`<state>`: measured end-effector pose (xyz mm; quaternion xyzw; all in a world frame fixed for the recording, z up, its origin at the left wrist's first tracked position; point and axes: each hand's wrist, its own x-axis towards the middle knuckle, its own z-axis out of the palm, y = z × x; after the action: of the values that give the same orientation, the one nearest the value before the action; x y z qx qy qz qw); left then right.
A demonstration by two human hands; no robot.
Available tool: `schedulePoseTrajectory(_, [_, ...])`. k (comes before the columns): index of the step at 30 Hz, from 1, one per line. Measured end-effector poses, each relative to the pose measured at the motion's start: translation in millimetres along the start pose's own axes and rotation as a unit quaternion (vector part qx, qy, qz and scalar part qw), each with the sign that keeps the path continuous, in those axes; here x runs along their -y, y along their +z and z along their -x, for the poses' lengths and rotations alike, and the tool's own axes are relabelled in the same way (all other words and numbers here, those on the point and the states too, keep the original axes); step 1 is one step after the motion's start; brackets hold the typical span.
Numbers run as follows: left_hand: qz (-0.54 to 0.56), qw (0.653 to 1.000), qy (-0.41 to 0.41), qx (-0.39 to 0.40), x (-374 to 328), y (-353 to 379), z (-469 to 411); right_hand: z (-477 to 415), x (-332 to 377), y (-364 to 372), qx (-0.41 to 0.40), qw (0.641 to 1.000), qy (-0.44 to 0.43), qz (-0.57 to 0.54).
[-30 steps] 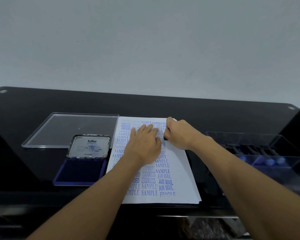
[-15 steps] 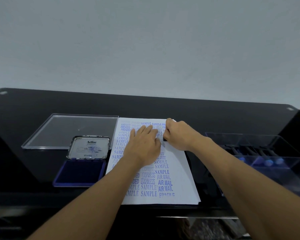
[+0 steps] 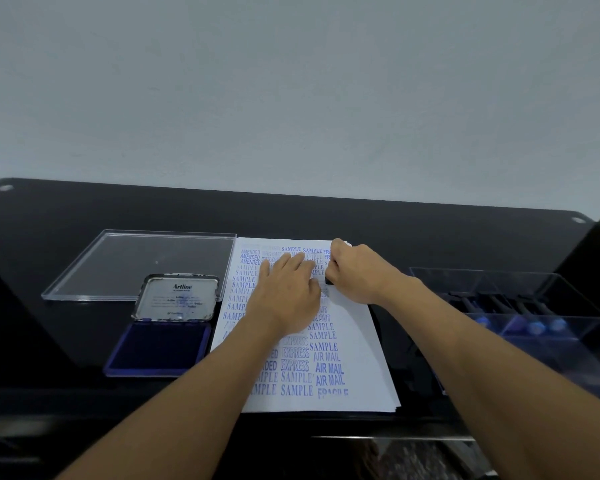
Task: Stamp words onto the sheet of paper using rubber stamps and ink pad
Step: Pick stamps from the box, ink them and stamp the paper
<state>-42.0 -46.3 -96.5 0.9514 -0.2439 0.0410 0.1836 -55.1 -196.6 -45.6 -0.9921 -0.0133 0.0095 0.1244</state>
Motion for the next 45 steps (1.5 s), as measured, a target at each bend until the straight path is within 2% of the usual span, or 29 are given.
schedulePoseTrajectory(28, [0.003,1.0,-0.007,0.022,0,-2,-3,-4,-5,8,-0.009,1.0,-0.003,-0.009])
schedulePoseTrajectory(40, [0.027,0.998,-0.03,0.051,-5,-25,-4,-2,-3,-3,0.019,1.0,0.007,-0.015])
schedulePoseTrajectory(45, [0.031,0.999,-0.026,0.033,-10,-46,-4,4,-1,-35,-0.03,0.998,0.0,-0.059])
